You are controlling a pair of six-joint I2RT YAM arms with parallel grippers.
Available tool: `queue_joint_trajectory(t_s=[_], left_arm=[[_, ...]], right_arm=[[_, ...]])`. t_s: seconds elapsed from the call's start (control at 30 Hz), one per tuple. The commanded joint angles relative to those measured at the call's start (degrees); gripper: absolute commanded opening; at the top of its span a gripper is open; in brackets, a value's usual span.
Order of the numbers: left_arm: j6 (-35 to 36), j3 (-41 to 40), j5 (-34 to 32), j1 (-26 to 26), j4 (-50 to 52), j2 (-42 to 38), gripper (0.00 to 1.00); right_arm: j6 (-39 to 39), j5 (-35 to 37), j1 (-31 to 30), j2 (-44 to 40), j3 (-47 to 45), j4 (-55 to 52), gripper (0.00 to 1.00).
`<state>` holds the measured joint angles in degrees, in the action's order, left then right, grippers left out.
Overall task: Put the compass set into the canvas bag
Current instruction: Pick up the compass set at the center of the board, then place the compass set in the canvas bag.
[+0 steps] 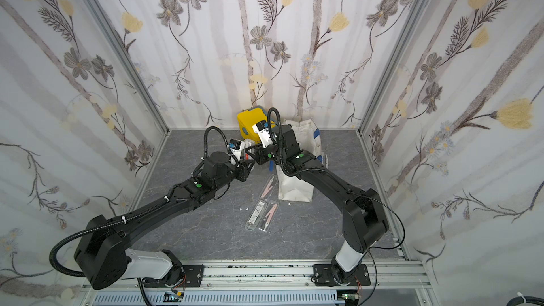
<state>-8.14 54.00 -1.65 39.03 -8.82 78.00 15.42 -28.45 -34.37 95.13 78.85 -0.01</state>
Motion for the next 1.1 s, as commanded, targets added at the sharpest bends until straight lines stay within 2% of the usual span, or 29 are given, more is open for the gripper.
queue_joint_trajectory(t_s=[0.0,0.03,0.07,0.27,0.43,0.63,0.8,0.97,1.07], left_arm=[[-1.68,-0.77,0.07,-0.48,-3.37,-0.87,0.77],[-1.79,-1.04,0.0,-0.53,-3.63,-1.2,0.93],[-1.93,-1.45,-0.1,-0.56,-3.95,-1.56,1.0],[-0.56,-5.46,1.6,-0.93,-5.87,-5.44,1.0],[0.39,-9.22,1.13,-0.89,-5.05,-8.84,1.0],[-0.4,-11.18,0.06,-0.96,-2.62,-9.03,1.0],[-2.17,-12.62,0.58,-0.91,-3.71,-7.7,1.0],[-3.33,-13.97,1.39,-0.97,-5.72,-6.48,1.0],[-3.71,-13.85,1.22,-0.95,-5.39,-6.12,1.0]], right_arm=[[0.48,-0.24,0.09,0.06,0.74,3.67,0.2],[0.7,0.0,0.04,0.1,1.04,3.78,0.19],[0.85,0.23,0.11,0.18,1.31,3.91,0.19],[1.54,0.5,1.62,-0.12,3.74,3.88,0.19],[1.55,0.94,6.34,-3.16,4.21,3.08,0.19],[-0.59,6.31,14.23,-9.22,2.21,-0.42,0.19],[-3.43,11.84,17.33,-11.44,0.53,-5.72,0.19],[-5.63,13.74,18.29,-9.46,-0.77,-10.29,0.19],[-6.1,12.31,18.3,-6.61,-0.36,-12.75,0.19]])
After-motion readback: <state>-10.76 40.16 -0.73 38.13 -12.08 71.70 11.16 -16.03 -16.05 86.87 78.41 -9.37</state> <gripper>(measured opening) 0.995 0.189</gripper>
